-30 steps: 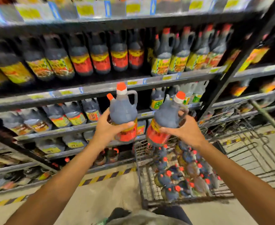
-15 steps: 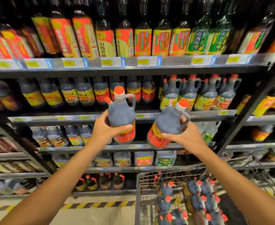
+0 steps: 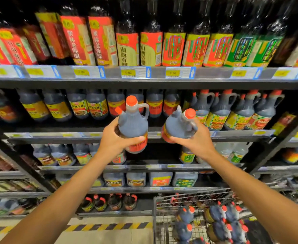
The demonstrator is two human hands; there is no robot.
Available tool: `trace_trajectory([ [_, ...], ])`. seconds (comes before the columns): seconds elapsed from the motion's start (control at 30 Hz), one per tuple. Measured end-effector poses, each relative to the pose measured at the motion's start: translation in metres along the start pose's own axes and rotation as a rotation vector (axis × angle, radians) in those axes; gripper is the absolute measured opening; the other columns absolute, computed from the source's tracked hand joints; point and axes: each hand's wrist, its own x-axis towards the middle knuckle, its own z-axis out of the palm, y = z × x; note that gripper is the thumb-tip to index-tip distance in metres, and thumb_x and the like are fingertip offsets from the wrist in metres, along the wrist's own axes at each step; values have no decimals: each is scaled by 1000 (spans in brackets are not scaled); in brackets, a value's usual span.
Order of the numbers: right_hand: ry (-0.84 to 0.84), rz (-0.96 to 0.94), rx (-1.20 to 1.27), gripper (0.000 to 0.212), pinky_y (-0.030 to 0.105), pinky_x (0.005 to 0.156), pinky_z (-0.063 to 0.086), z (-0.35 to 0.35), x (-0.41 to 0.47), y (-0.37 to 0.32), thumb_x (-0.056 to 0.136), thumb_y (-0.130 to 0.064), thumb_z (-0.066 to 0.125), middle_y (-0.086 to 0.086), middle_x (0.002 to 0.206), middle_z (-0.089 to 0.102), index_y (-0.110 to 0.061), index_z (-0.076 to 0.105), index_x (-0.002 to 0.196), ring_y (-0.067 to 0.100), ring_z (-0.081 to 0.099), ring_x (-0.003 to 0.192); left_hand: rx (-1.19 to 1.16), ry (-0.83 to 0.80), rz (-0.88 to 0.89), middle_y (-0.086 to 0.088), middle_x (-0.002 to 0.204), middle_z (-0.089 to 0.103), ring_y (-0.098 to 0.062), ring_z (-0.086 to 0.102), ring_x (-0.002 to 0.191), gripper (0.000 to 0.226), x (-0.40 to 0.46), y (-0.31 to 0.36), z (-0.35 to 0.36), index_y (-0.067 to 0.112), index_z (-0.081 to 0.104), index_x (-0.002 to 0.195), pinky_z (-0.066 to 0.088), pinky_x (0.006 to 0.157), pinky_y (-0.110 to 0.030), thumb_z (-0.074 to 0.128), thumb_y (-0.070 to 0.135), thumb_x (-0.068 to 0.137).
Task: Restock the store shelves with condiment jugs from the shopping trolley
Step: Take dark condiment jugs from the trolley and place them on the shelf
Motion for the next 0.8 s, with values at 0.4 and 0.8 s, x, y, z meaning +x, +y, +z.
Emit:
trace_trajectory([
  [0.4, 49, 97, -190, 87, 20, 87, 51, 37, 69, 39, 68, -56, 85, -15, 130, 61, -32, 44, 141, 7, 58, 114, 36, -59, 59, 7, 122, 67, -14, 62, 116, 93, 59, -40, -8, 24, 60, 125, 55, 92, -45, 89, 65, 48],
  [0.8, 9, 360, -126, 101, 38, 91, 55, 29, 102, 51, 61, -62, 88, 2, 120, 60, -13, 41, 136, 17, 60, 109, -34, -95, 83, 15, 117, 67, -7, 63, 111, 73, 61, -45, 0, 36, 60, 118, 54, 83, -19, 92, 49, 53],
])
